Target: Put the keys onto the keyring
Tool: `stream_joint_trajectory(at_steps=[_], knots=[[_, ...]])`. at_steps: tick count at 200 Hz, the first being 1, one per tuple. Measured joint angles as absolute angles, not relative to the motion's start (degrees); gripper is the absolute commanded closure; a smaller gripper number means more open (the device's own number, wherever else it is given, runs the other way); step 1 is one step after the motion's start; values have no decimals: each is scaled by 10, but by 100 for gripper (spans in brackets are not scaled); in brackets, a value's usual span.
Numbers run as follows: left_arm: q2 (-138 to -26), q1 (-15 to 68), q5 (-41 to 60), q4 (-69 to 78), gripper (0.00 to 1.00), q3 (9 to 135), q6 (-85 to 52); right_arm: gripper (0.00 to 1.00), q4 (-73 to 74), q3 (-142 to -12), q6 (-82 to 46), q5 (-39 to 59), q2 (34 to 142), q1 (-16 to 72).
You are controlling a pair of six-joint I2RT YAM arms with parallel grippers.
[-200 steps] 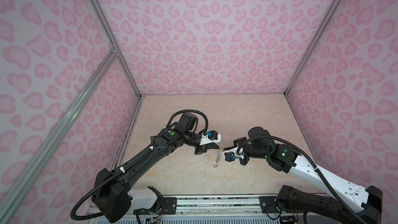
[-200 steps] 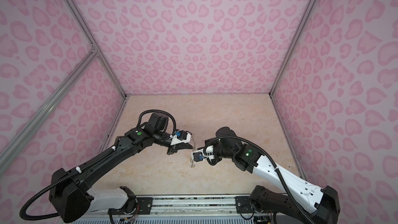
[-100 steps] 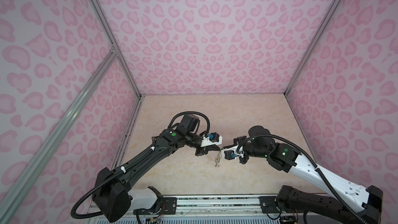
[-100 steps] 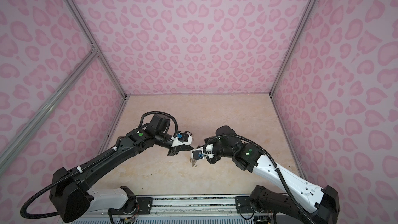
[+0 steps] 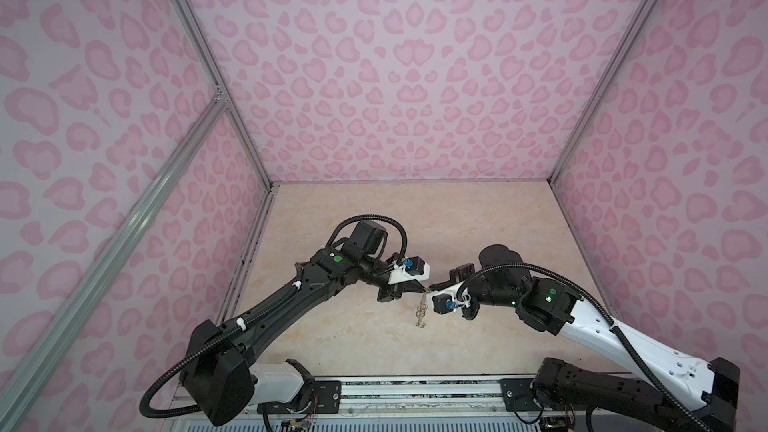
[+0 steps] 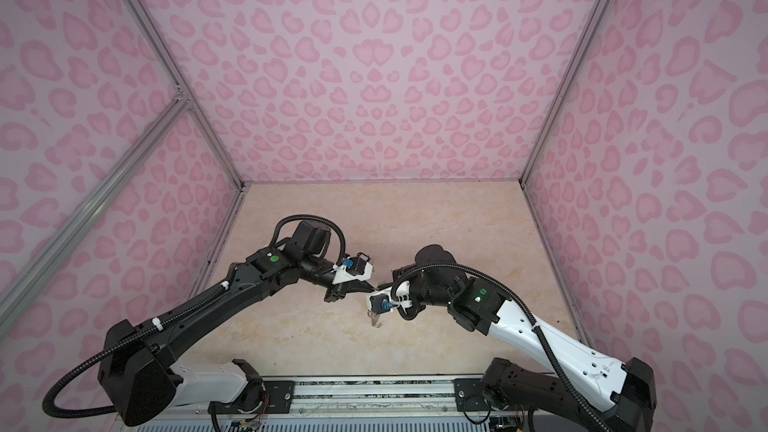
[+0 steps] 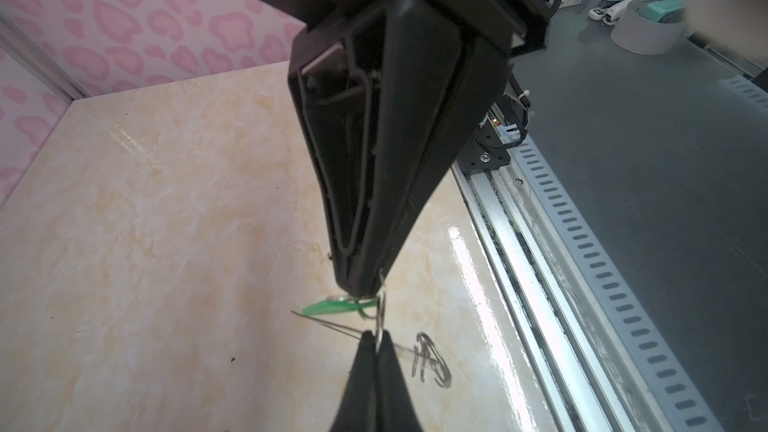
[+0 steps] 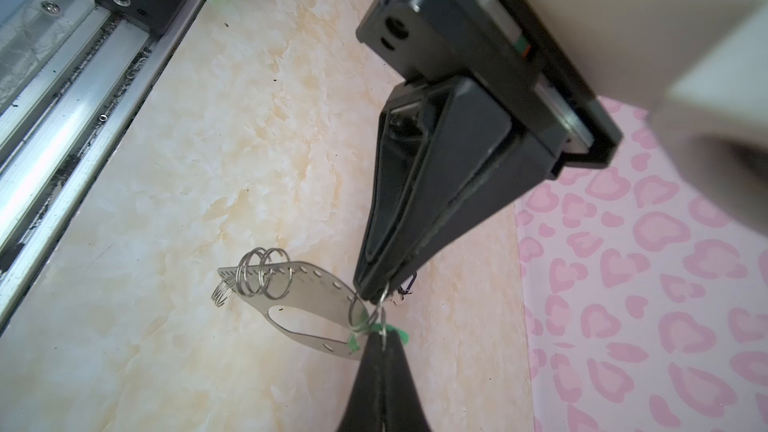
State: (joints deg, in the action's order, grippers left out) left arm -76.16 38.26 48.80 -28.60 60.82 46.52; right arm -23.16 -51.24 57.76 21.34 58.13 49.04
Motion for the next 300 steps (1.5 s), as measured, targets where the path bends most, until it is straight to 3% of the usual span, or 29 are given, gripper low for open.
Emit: stream_joint_trajectory(at_steps=[300], knots=[[-768, 376, 493, -305, 97, 620, 435, 100, -267, -527, 640, 143, 593, 525]])
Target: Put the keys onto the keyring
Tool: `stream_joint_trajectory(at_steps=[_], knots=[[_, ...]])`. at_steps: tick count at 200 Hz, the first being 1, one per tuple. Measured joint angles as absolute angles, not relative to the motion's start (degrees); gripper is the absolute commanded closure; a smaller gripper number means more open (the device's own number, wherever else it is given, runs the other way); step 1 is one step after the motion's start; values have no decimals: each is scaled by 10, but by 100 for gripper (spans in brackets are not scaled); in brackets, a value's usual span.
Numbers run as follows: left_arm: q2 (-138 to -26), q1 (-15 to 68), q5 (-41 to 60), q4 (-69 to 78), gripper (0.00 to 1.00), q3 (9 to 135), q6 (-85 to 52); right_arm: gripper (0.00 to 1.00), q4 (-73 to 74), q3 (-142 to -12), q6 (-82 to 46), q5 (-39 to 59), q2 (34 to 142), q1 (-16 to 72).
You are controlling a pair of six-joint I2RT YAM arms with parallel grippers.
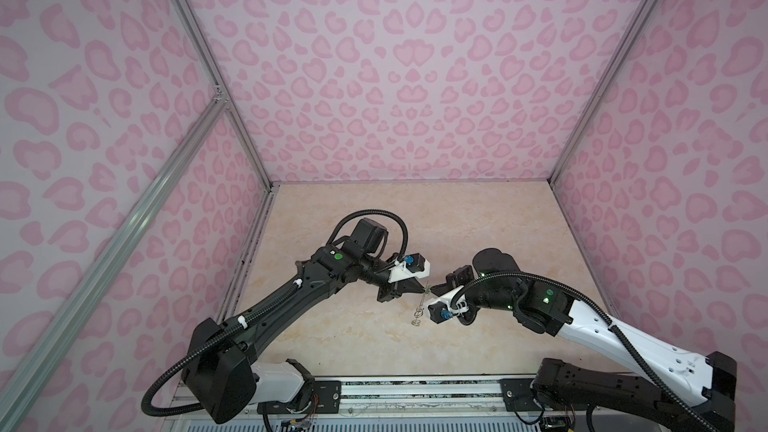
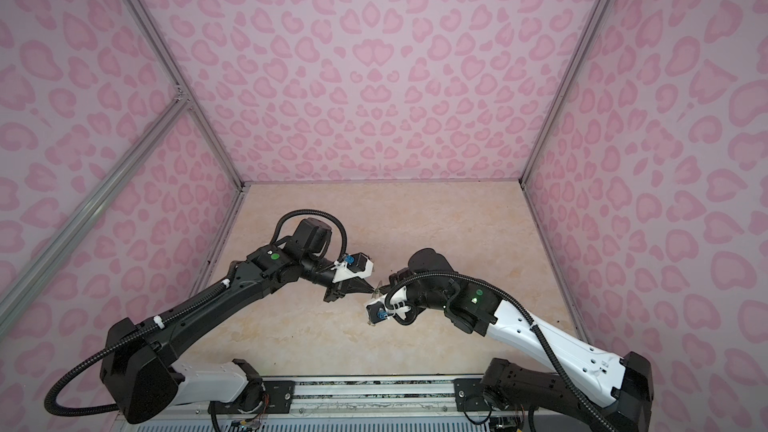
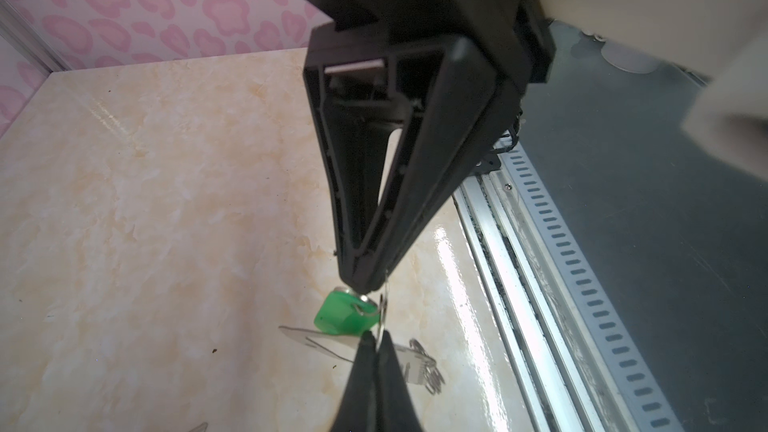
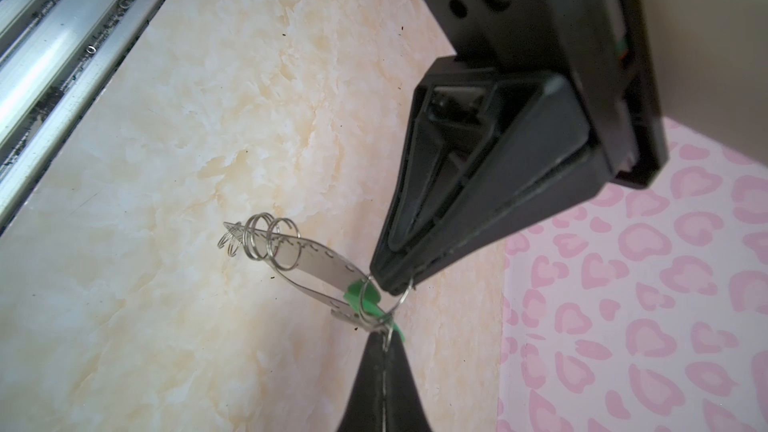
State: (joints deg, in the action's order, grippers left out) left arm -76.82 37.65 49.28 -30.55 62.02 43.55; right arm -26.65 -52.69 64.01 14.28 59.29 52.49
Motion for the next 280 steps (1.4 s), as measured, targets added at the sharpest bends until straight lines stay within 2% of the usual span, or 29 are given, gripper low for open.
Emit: stream_joint_trajectory(at_steps=[108, 128, 148, 217, 280], knots=[[-768, 376, 505, -299, 97, 621, 429, 100, -247, -497, 604, 113, 582, 542], [-768, 374, 500, -296, 97, 621, 422, 87, -216, -480, 577, 105, 579, 542], [-767, 366, 501, -271, 97, 621, 416, 79, -205, -470, 549, 103, 568, 535], [-762, 345, 510, -216, 97, 621, 402, 68, -151, -445, 378, 107, 517, 513], [-743, 345, 501, -191, 97, 616, 395, 73, -43, -430, 195, 131, 501, 509]])
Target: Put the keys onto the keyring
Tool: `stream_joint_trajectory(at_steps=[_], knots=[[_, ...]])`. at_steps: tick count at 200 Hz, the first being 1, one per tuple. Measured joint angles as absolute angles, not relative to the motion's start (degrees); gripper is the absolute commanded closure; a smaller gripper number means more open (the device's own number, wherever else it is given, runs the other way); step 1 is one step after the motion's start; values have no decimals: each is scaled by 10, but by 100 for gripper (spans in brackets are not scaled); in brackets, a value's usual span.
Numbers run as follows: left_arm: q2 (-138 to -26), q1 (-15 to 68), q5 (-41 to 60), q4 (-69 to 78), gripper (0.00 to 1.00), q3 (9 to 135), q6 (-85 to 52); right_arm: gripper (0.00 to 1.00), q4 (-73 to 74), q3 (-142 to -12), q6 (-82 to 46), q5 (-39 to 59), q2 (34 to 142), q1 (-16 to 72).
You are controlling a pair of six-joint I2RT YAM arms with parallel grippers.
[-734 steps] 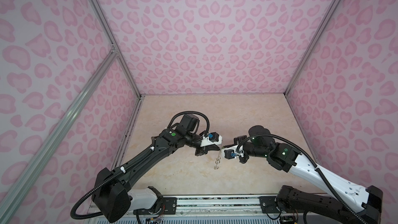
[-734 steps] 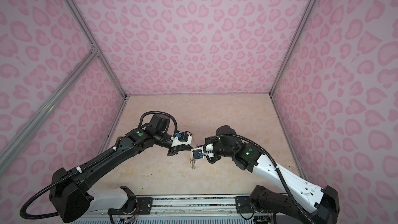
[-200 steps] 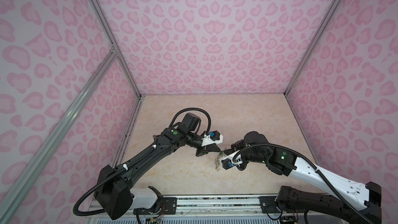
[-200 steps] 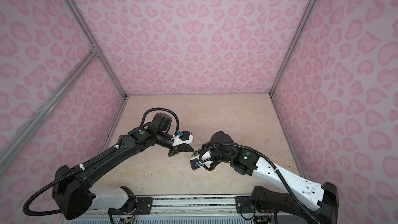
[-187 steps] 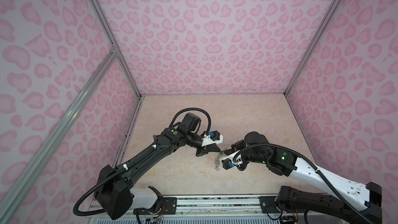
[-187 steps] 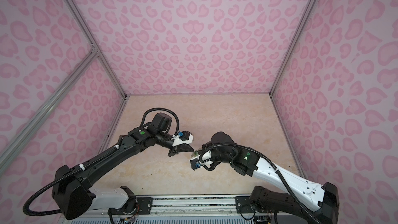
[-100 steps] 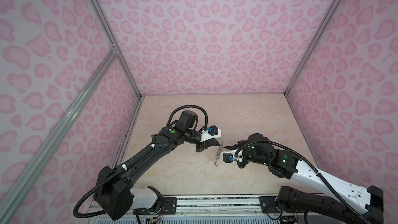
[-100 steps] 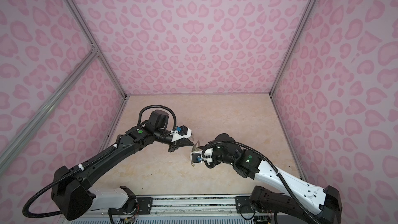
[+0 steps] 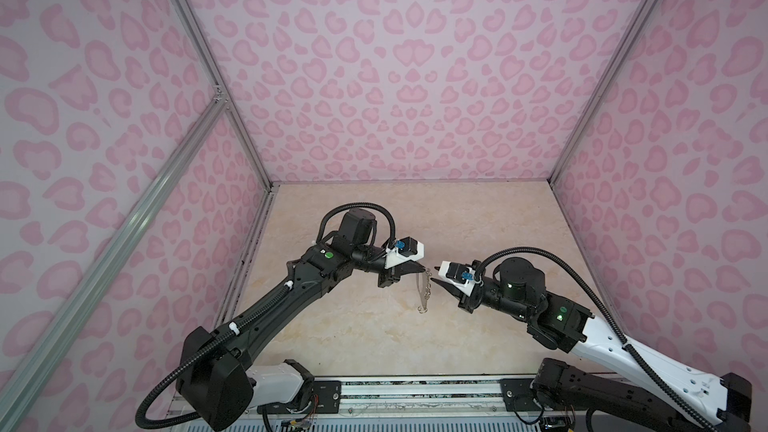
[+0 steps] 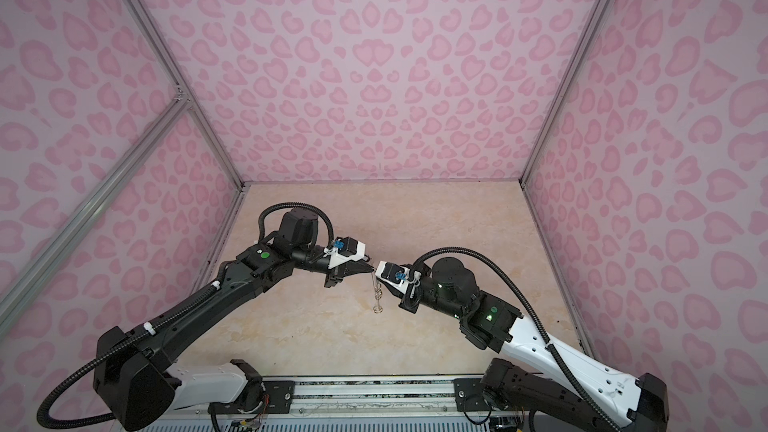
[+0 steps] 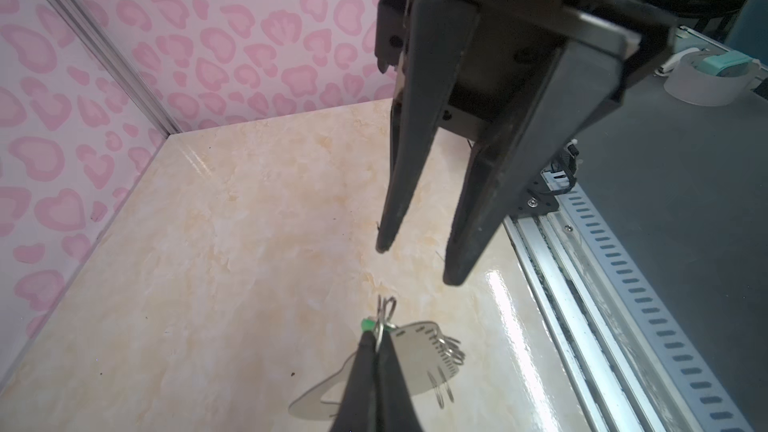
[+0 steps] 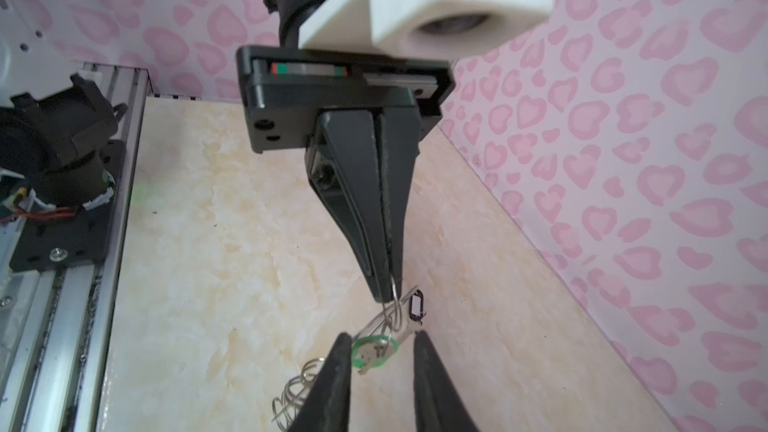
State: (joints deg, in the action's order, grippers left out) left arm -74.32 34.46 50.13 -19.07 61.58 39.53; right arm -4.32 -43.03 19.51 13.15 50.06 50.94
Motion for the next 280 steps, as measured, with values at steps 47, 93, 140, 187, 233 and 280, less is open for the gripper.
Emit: stream_joint_trajectory(at_steps=[47, 93, 140, 187, 233, 280], knots=[[-729, 345, 497, -187, 97, 606, 396, 77, -29, -432, 132, 140, 512, 507], [-724, 345, 497, -184, 97, 606, 396, 80, -28, -433, 116, 140, 530, 505], [-724, 345, 497, -183, 97, 605, 397, 87, -28, -437, 116, 137, 546, 498], [-724, 345, 497, -183, 97, 605, 404, 87, -28, -438, 119, 137, 552, 498], [-726, 345, 497, -183, 97, 606, 406, 87, -24, -439, 123, 146, 554, 495], [-727, 345, 503, -184, 97, 606, 407, 96, -26, -443, 125, 168, 560, 492]])
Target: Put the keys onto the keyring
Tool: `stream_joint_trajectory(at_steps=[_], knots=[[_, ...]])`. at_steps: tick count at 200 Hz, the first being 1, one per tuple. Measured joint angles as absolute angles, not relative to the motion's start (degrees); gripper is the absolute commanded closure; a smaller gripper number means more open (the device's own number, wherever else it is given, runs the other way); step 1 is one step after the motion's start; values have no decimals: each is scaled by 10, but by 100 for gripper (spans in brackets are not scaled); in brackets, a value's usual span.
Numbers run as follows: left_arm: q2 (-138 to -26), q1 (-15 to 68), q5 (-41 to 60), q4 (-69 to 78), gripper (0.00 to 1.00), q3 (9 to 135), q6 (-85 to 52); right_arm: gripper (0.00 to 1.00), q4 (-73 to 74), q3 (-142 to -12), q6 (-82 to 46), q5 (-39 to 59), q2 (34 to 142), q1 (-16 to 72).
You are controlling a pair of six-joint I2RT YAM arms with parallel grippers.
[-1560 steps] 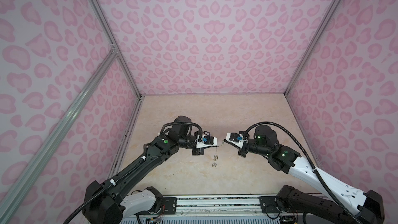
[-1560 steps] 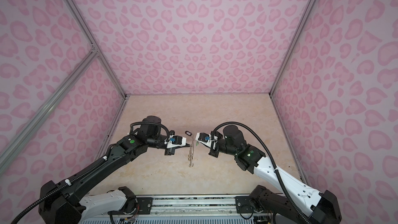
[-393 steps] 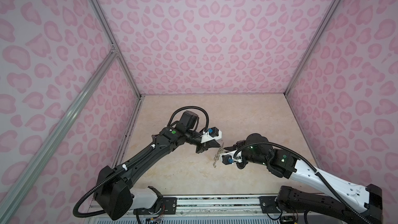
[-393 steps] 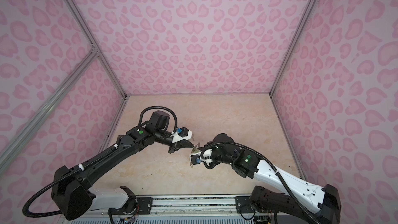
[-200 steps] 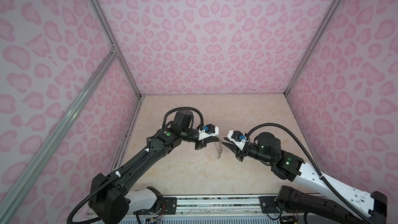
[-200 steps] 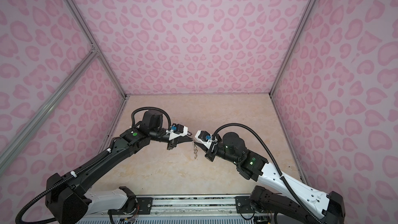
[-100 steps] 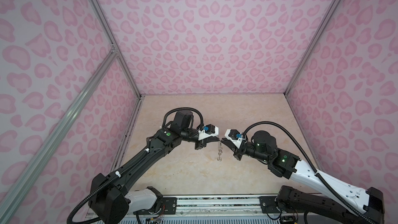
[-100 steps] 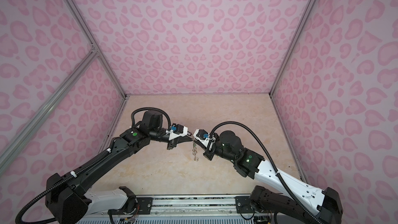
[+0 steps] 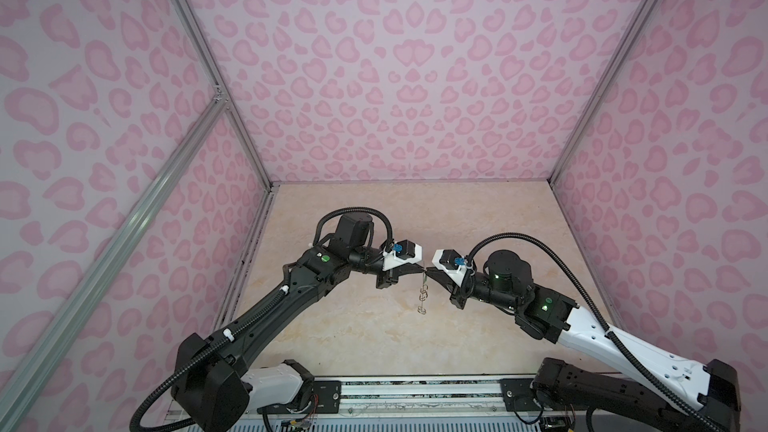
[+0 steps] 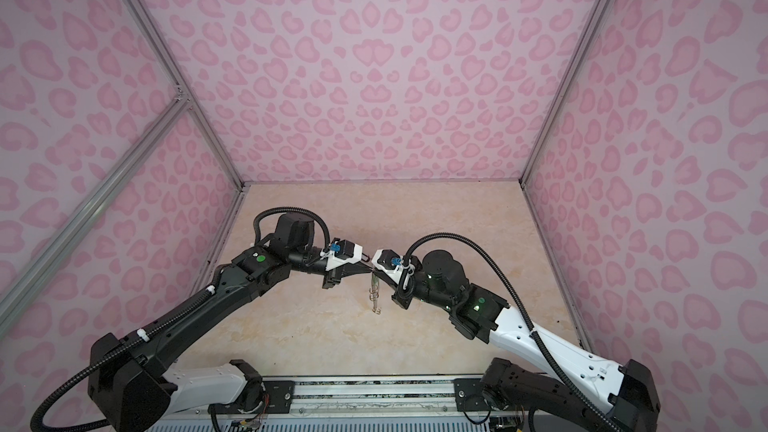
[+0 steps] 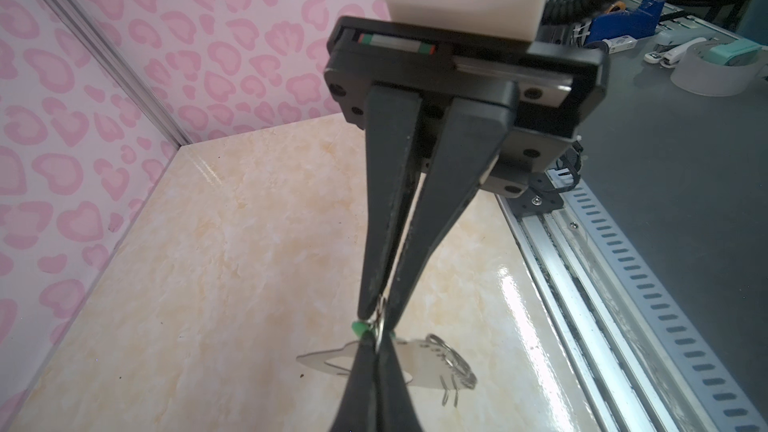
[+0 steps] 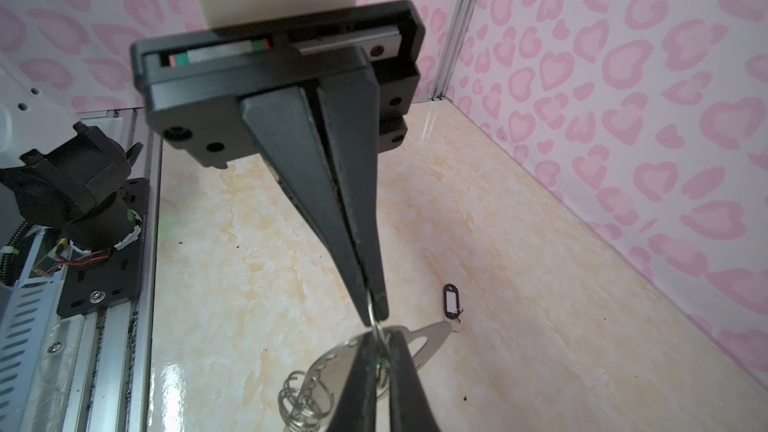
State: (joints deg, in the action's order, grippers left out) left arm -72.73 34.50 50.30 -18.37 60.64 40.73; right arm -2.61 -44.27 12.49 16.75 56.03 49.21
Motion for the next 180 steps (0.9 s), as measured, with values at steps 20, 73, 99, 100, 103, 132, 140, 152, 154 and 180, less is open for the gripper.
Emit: stream_joint_trajectory(at_steps=[20, 73, 99, 100, 103, 132, 140, 152, 154, 180], knots=[[-728, 345, 506, -184, 97, 607, 409, 99, -29, -444, 127, 172, 561, 491], [-726, 345, 487, -190, 75, 611, 419, 100, -49, -460, 127, 171, 561, 489], [-707, 349, 435, -198, 73, 612, 433, 100, -91, -492, 127, 172, 567, 479], [-705, 349, 432, -198, 73, 612, 434, 100, -94, -493, 127, 172, 567, 478], [-702, 350, 425, -198, 73, 612, 437, 100, -100, -497, 127, 173, 568, 478], [-678, 371, 364, -197, 73, 611, 466, 100, -156, -525, 133, 176, 578, 474], [-674, 378, 350, -196, 73, 609, 471, 100, -169, -532, 136, 178, 580, 473], [-670, 387, 331, -196, 74, 607, 481, 100, -189, -541, 142, 180, 584, 472], [-669, 388, 329, -196, 74, 607, 481, 100, -192, -542, 142, 181, 584, 472], [-669, 402, 307, -196, 75, 607, 495, 100, -220, -557, 148, 187, 590, 471]])
